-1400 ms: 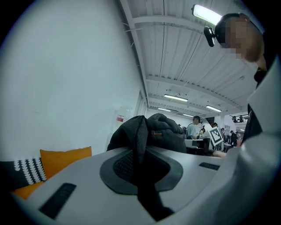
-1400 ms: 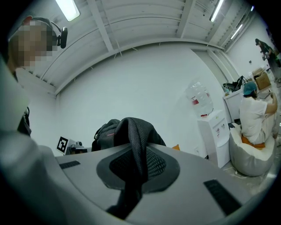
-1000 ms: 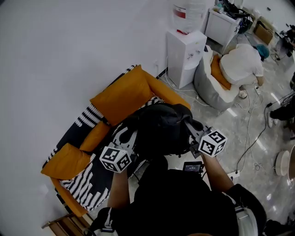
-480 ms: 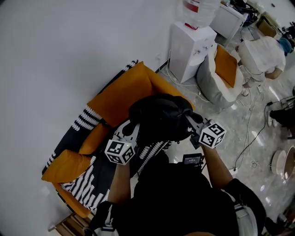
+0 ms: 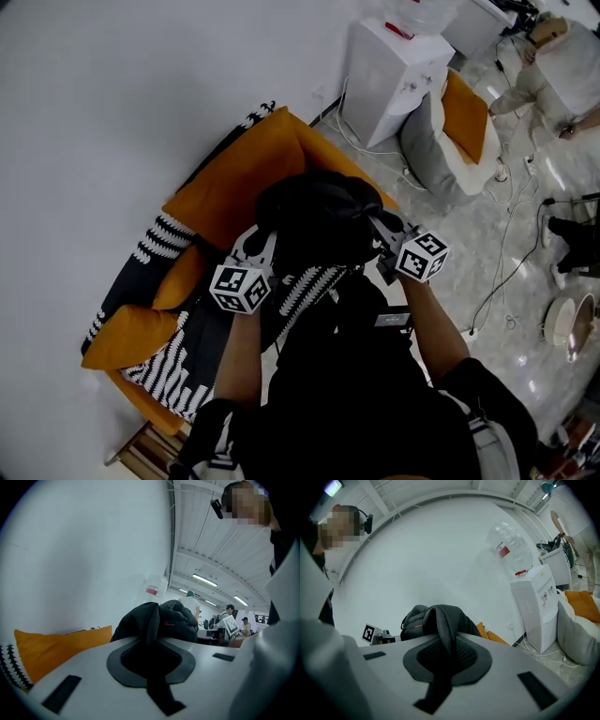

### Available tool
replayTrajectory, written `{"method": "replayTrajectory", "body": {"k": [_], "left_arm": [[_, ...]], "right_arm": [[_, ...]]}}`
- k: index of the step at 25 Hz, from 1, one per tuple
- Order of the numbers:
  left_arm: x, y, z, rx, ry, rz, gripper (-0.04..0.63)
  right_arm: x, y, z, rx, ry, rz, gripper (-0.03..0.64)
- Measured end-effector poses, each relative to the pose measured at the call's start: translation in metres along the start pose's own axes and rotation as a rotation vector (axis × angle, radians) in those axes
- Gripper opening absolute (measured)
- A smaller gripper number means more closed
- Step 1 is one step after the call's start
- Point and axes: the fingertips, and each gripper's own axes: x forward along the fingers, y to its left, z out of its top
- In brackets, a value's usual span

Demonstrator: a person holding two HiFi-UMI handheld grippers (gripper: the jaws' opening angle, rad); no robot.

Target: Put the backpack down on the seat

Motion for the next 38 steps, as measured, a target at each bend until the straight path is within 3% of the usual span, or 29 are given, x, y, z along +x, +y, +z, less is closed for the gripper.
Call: {"method": "replayTrajectory", "body": {"k": [8,13,17,28,38], "left_arm": [[0.045,0.033,-0.025,-0.039,0.066,0.040,0.035],[0.076,0.057,-0.047,-0.033,0.153,0.081,0.035],[0.099,0.076,-0.057,-0.074,0.171,0.112,0.035],[0.141,0.106,-0.059,-0.042,0.237,0.115,0.035],[0.174,0.130,-0.087,-0.056,0.337,0.150,0.037]], "right_arm": [[0.036,-0.047,-0.015,0.067,0.055,-0.007,0.048],[0.062,-0.081,-0.029,0.105,0.126,-0.010,0.048],[0.080,-0.100,-0.039,0.139,0.166,0.000,0.048],[0.130,-0.149,-0.040,-0.030,0.304,-0.059,0.048],[0.156,-0.196,-0.067,-0.053,0.404,-0.155,0.049]]}}
